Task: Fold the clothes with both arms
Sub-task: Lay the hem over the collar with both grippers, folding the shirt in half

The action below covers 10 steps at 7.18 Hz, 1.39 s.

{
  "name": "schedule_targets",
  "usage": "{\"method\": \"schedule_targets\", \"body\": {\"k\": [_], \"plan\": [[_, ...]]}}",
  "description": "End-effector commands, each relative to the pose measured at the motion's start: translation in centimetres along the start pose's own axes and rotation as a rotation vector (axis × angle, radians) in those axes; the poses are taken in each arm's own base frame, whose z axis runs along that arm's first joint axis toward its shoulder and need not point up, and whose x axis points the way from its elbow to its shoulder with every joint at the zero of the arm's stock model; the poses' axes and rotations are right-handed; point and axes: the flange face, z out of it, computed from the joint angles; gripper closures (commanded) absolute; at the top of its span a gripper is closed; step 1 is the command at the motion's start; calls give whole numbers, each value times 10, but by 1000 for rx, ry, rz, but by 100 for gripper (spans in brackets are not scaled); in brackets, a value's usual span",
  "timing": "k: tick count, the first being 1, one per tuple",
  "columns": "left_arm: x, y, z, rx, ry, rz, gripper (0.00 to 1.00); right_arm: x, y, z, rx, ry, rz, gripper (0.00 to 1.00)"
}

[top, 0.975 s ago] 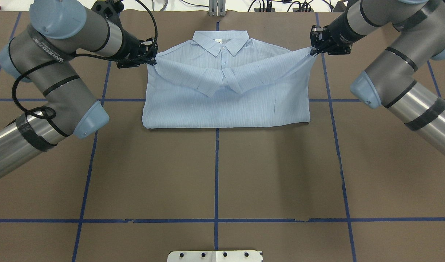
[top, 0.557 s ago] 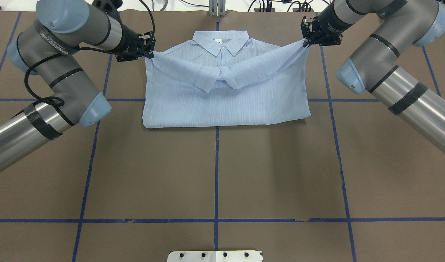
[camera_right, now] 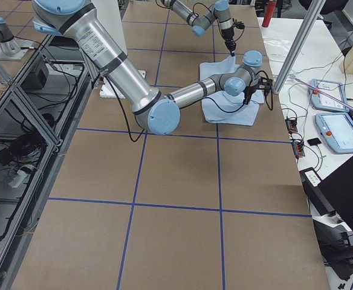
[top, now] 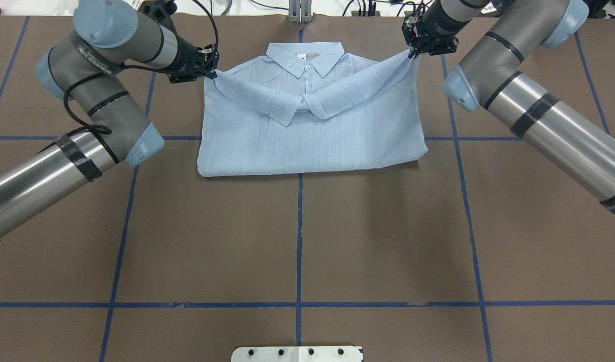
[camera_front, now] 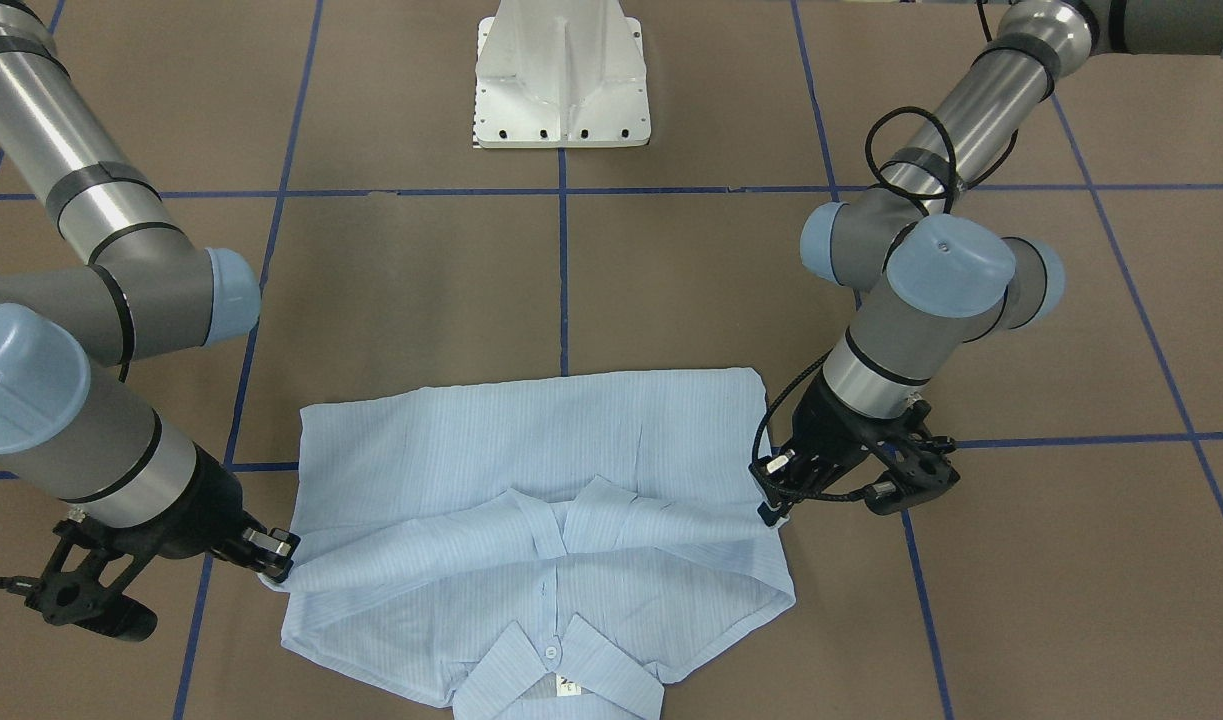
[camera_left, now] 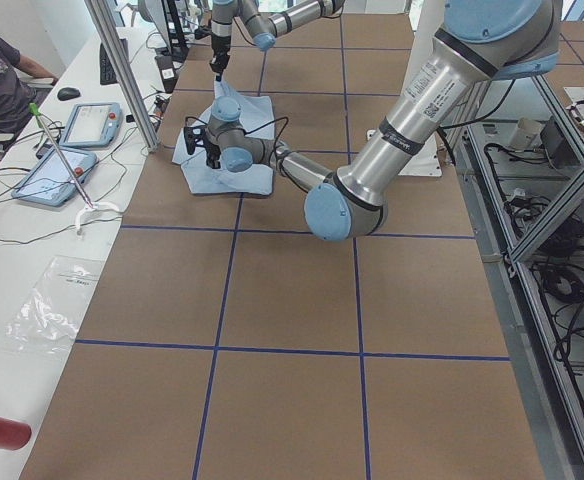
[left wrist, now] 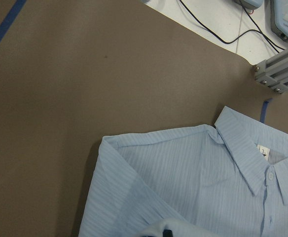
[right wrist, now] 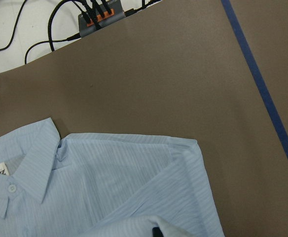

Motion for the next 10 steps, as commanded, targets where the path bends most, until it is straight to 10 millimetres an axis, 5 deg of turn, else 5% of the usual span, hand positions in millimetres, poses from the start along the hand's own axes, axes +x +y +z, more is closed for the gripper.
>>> {"method": "schedule_targets", "body": {"k": [1, 9, 10], "plan": [[4, -5, 10, 1, -10, -6, 100, -1, -9, 14, -7, 29, 13, 100], [-11, -19, 27, 21, -29, -16, 100, 15, -18, 27, -4, 64, 3, 100], [-8, -19, 27, 27, -27, -21, 67, 16, -15, 29, -6, 67, 1, 81]]}}
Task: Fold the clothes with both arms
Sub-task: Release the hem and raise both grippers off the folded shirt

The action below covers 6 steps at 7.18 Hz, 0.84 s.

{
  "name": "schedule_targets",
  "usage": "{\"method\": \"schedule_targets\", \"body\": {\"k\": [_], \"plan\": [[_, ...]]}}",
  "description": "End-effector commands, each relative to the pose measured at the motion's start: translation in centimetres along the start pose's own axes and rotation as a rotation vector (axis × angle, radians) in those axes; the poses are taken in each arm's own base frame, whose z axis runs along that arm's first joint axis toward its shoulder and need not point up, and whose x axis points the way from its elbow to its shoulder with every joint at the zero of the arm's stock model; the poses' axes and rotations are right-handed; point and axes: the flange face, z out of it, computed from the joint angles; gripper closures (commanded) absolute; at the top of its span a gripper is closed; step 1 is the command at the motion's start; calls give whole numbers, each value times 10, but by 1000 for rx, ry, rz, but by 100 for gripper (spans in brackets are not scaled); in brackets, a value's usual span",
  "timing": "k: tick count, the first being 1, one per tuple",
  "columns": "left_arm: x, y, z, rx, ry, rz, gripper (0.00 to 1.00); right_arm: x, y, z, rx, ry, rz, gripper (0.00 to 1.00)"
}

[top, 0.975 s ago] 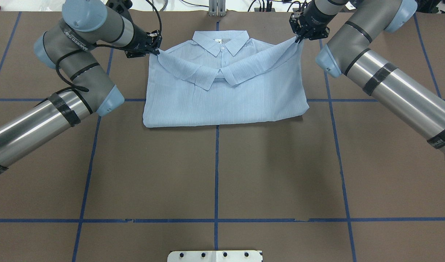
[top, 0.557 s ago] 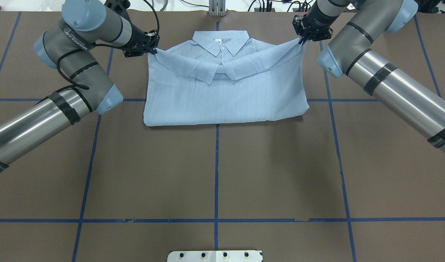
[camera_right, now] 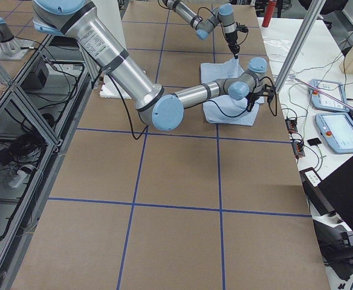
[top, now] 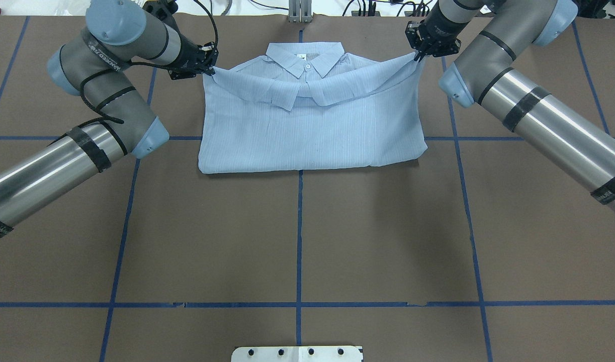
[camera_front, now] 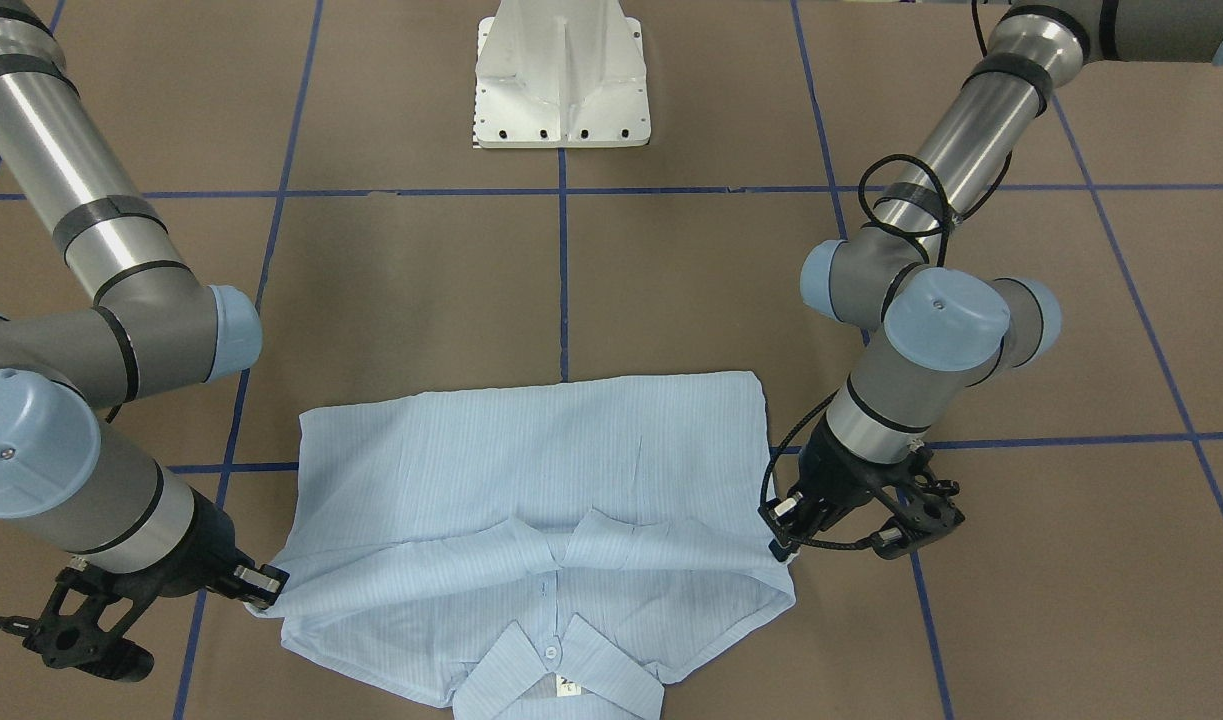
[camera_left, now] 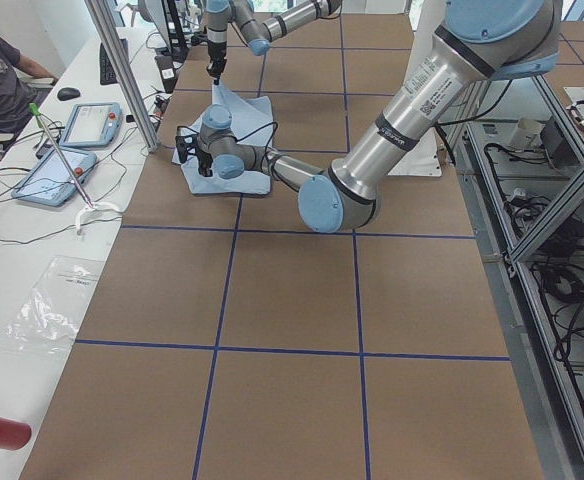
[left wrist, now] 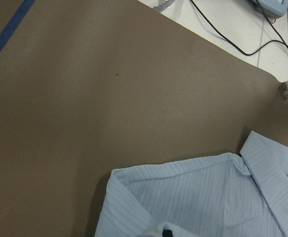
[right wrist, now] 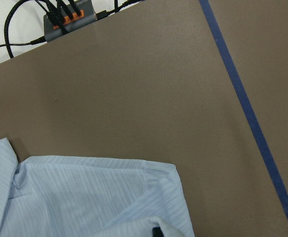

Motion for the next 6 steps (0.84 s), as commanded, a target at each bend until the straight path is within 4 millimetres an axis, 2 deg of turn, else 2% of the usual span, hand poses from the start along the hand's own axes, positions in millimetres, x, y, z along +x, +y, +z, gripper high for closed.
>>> {"method": "schedule_targets", "body": {"k": [1, 2, 3, 4, 5, 6], "plan": [[9, 2, -2, 5, 11, 4, 1, -4, 13, 12, 53, 10, -46, 1], [8, 0, -2, 6, 10, 3, 0, 1, 22, 25, 65, 14, -64, 0], [6, 0, -3, 6, 10, 7, 0, 1, 22, 23, 65, 7, -75, 0], [5, -2, -4, 8, 10, 9, 0, 12, 24, 26, 69, -16, -88, 0], [4, -3, -5, 10, 10, 10, 0, 31, 32, 27, 82, -57, -109, 0], [1, -2, -9, 10, 15, 9, 0, 33, 62, 30, 65, -78, -136, 0]]}}
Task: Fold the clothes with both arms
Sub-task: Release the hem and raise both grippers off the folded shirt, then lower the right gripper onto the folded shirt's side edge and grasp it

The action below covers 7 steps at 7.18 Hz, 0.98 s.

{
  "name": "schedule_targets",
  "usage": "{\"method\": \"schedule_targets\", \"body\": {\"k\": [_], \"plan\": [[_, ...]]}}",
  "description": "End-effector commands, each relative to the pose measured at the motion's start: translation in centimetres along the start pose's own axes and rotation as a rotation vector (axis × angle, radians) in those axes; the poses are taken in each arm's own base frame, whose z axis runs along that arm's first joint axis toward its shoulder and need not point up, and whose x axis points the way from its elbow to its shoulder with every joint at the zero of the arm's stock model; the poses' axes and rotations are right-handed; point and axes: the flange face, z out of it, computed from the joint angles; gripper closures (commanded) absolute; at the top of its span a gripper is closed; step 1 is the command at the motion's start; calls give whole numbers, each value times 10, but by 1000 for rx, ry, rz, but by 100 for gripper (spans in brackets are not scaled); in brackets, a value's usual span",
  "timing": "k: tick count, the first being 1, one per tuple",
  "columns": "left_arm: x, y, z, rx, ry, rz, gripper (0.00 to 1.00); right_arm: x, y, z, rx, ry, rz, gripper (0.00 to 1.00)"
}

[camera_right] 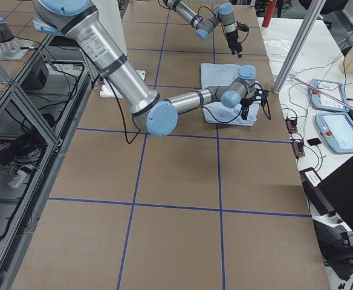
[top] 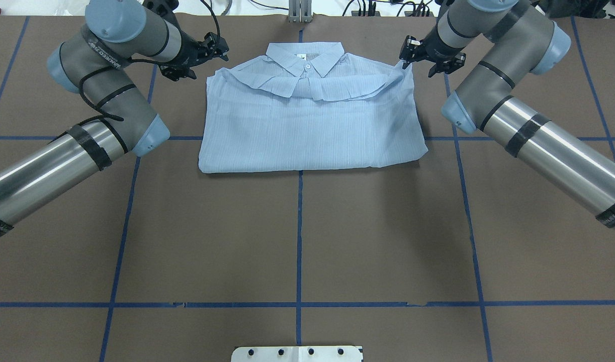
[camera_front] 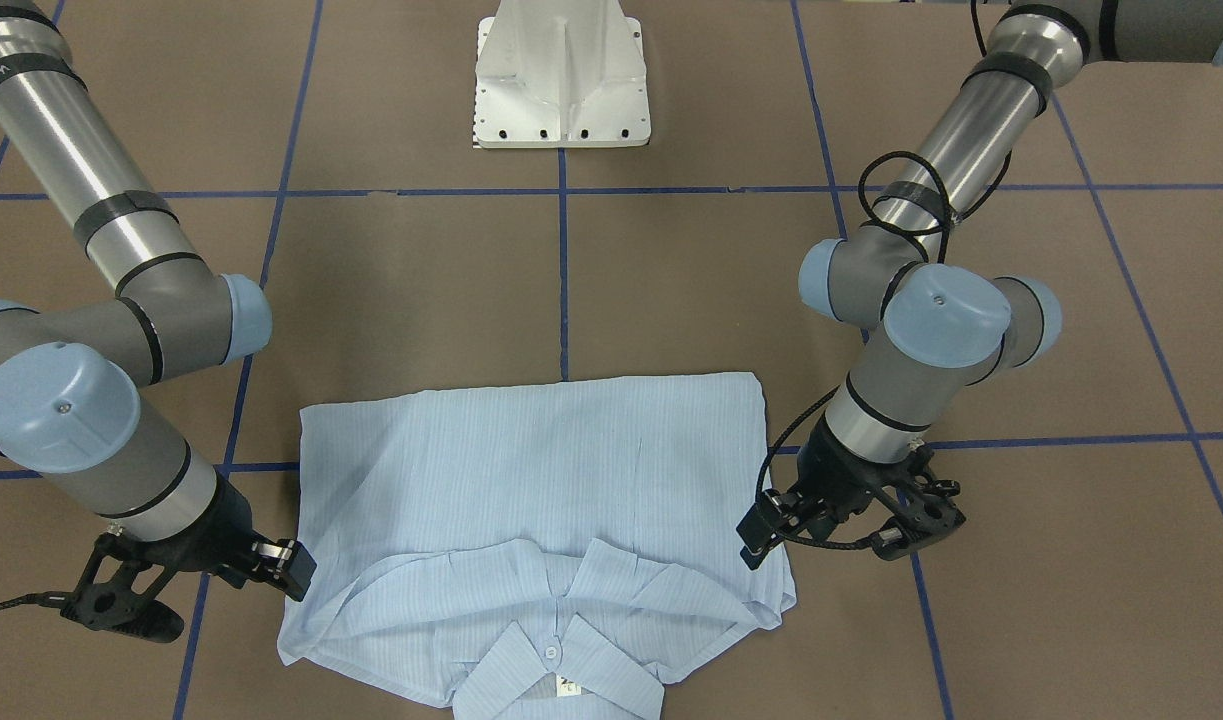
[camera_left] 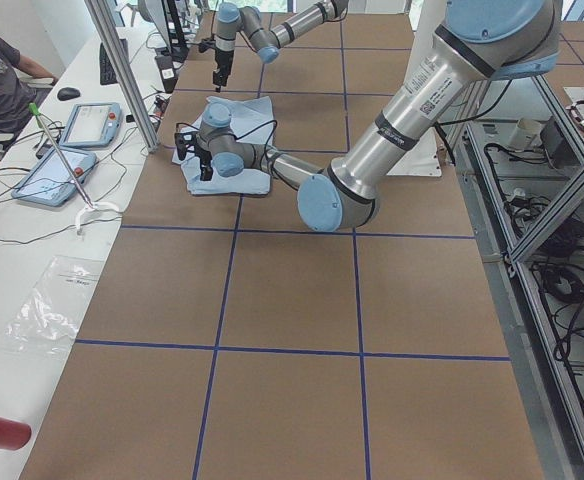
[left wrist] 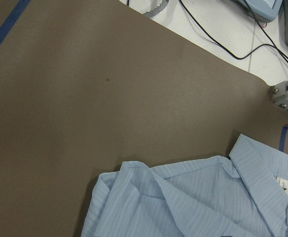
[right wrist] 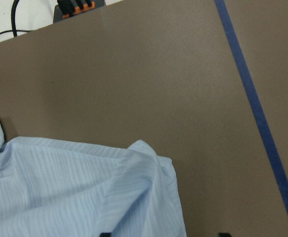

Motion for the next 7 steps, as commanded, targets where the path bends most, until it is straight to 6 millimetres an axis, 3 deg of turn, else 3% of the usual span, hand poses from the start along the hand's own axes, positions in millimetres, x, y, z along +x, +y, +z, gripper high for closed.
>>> {"method": "schedule_targets", "body": {"k": [1, 5, 6, 7], "plan": [[-5, 3, -11, -1, 14, 4, 0, 11, 59, 8, -32, -40, -53, 0], [-1, 7, -22, 1, 32, -1, 0, 68, 134, -9, -94, -55, -88, 0], [-5, 7, -21, 0, 28, -3, 0, 57, 158, 9, -126, -47, -115, 0], [-5, 7, -21, 0, 28, -3, 0, 55, 164, 19, -134, -35, -119, 1]]}}
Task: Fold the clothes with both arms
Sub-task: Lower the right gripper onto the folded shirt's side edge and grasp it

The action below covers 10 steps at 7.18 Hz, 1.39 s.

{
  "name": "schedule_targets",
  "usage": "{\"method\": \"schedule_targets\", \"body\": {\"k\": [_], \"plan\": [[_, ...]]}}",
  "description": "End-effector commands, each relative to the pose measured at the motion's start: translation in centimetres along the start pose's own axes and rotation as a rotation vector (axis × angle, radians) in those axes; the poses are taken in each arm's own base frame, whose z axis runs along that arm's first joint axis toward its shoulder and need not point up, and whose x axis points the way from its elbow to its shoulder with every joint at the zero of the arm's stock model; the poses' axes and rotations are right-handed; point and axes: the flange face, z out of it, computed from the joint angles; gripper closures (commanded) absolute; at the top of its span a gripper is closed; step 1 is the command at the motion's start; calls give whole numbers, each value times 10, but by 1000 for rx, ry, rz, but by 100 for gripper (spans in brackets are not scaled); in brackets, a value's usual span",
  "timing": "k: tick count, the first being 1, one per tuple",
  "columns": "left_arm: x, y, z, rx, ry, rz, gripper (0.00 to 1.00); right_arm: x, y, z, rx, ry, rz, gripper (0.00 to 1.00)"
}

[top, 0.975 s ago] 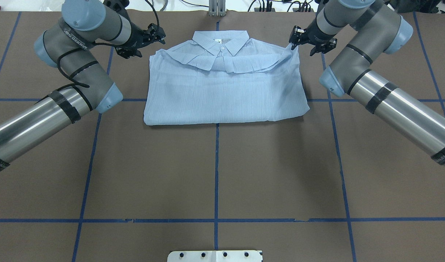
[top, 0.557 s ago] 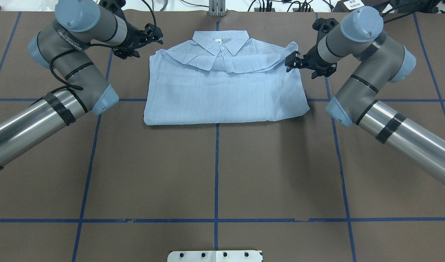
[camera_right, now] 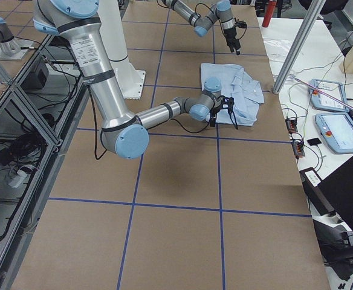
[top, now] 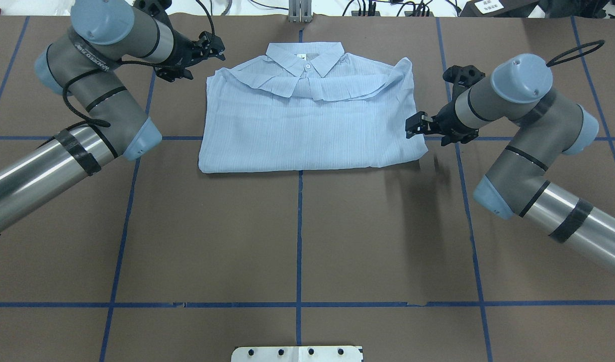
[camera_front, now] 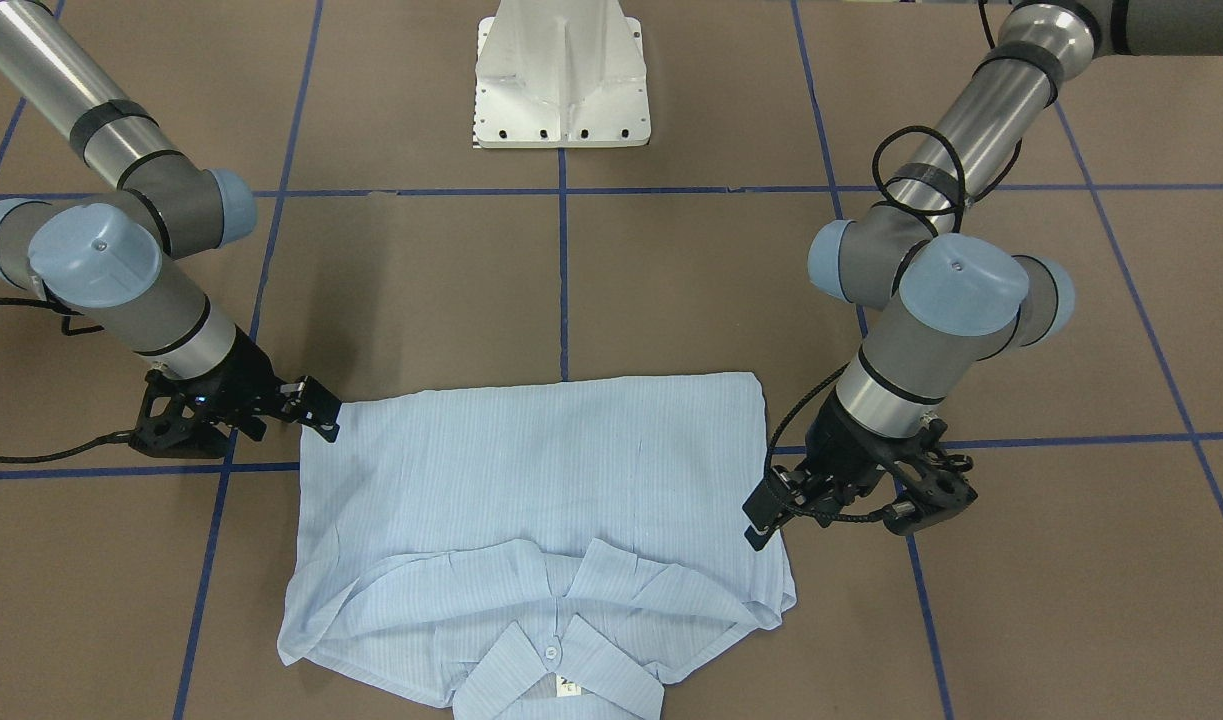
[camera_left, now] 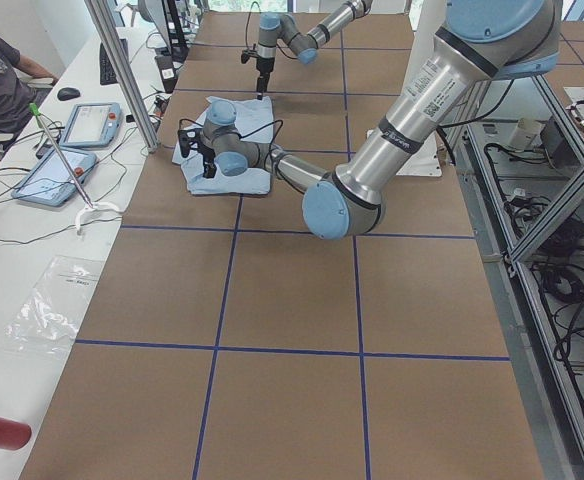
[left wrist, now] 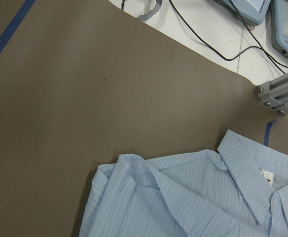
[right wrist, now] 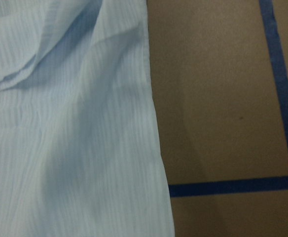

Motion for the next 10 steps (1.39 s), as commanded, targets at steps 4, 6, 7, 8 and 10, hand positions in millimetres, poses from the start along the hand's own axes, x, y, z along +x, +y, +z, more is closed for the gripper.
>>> {"method": "schedule_targets", "body": {"k": [4, 6, 7, 8, 10], "plan": [[-4, 1, -2, 0, 1, 0, 0, -3, 3, 6, 11, 10, -6, 29], [-13, 1, 0, 0, -5, 2, 0, -4, -1, -2, 17, -1, -7, 97], [-13, 1, 0, 1, -4, 4, 0, -2, 0, -3, 18, -1, -6, 100], [-13, 1, 0, 3, -4, -2, 0, -3, 1, -3, 17, -2, -6, 100], [-13, 1, 0, 3, -5, -3, 0, -4, 4, 0, 8, -1, -10, 100]]}}
